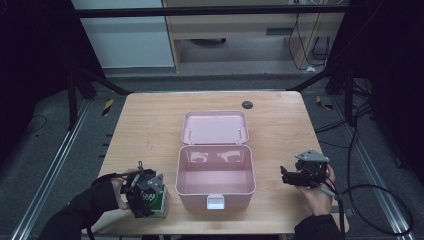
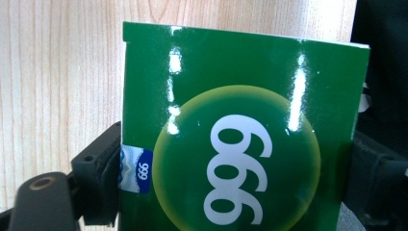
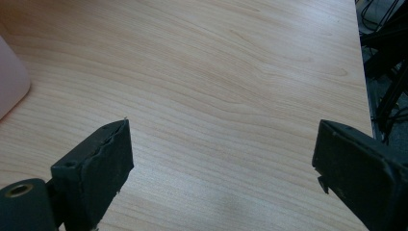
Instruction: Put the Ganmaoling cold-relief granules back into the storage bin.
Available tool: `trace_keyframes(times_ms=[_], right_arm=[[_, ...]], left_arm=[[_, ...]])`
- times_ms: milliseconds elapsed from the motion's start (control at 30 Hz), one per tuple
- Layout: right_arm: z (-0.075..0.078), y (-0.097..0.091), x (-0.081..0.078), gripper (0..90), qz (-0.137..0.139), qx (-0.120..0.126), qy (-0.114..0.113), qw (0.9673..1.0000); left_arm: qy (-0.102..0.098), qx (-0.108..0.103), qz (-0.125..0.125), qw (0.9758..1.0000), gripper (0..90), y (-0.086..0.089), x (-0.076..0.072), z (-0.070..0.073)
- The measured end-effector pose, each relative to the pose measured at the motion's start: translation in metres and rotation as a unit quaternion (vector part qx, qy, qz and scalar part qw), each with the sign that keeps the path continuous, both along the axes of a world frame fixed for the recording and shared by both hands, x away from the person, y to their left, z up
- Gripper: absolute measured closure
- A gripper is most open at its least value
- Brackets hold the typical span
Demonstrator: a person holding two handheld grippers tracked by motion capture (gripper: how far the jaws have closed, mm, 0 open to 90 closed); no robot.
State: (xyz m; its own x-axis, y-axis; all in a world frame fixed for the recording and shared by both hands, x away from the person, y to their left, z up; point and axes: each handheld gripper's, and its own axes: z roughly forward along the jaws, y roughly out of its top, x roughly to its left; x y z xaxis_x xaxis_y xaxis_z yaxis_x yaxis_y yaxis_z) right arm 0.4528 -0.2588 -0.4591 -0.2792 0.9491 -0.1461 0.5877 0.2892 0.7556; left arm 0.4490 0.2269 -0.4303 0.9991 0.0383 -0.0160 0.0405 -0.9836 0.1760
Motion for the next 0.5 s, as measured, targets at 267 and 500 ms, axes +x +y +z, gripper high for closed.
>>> trace_keyframes(times_ms=[267,500], right_arm=[[0.0,0.0,0.0,7.2,0.0,-0.002,0.002,1.0],[0.0,-0.001,0.001,7.0,-0.003,0.001,0.004,1.0]], left_arm=[[0.008,0.007,0.01,0.9999,14.6,0.003,-0.001,0.002],[0.013,0.002,0.017,0.9998,14.9,0.009,-0.004,0.015]])
